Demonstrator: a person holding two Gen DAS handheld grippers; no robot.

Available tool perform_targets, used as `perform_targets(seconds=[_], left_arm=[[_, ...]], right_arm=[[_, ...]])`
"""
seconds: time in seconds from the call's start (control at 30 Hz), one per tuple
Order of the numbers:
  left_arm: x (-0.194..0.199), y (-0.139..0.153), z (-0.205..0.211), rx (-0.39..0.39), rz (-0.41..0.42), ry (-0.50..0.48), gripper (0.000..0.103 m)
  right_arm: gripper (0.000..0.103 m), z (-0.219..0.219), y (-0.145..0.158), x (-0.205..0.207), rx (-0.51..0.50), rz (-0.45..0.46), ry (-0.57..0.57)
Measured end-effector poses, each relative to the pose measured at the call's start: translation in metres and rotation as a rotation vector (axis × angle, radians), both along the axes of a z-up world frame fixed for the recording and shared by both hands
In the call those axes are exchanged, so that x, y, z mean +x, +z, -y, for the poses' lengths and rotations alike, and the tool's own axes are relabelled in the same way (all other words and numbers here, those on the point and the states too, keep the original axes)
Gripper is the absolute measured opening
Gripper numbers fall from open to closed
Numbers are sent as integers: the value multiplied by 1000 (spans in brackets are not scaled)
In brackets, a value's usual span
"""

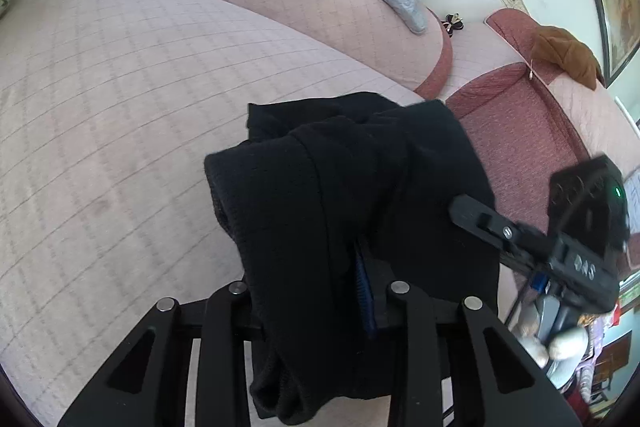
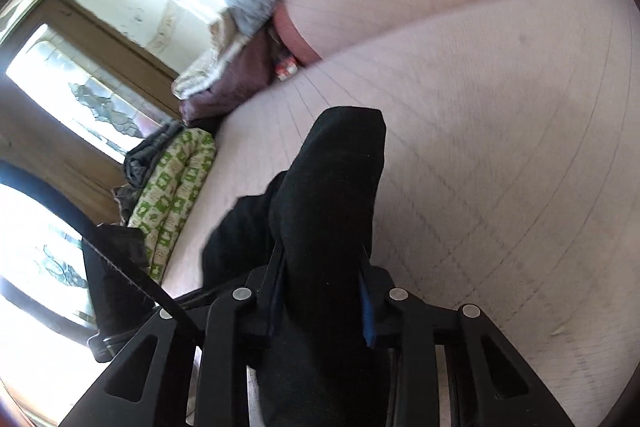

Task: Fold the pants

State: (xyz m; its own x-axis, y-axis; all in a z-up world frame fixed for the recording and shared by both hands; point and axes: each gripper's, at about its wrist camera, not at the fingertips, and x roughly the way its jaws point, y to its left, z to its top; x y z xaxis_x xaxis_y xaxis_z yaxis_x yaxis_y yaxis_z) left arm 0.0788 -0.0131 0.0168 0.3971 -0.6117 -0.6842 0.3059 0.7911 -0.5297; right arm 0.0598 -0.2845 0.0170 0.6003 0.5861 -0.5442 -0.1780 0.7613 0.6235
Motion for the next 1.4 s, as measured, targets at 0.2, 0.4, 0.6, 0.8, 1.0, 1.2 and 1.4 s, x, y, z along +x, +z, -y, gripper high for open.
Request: perform_targets(seconds=[0.2,0.4,0.6,0.8,1.0,1.2,1.4], left_arm=[[18,16,37,-5,-6,-15,30],[42,15,76,43,-38,-5,30],[71,-2,96,66,-110,38,30],[81,-21,108,158,-145,52,34],[83,-3,78,54,-187,77,35],[79,-4,68,29,-196,151,47],[72,-33,69,125,-292,205,50]], right_arm=[[32,41,7,-13,-24,68,-39],[33,89,-15,-4,90,65,-131],[32,102,-17,23,62,67,-159],[44,118,-58,39,-3,-78,-265],[49,127,-37,31,-62,-32,-321],[53,110,-18,11,-48,53,-282],[55,101,-52,15,-158,-47,-264]])
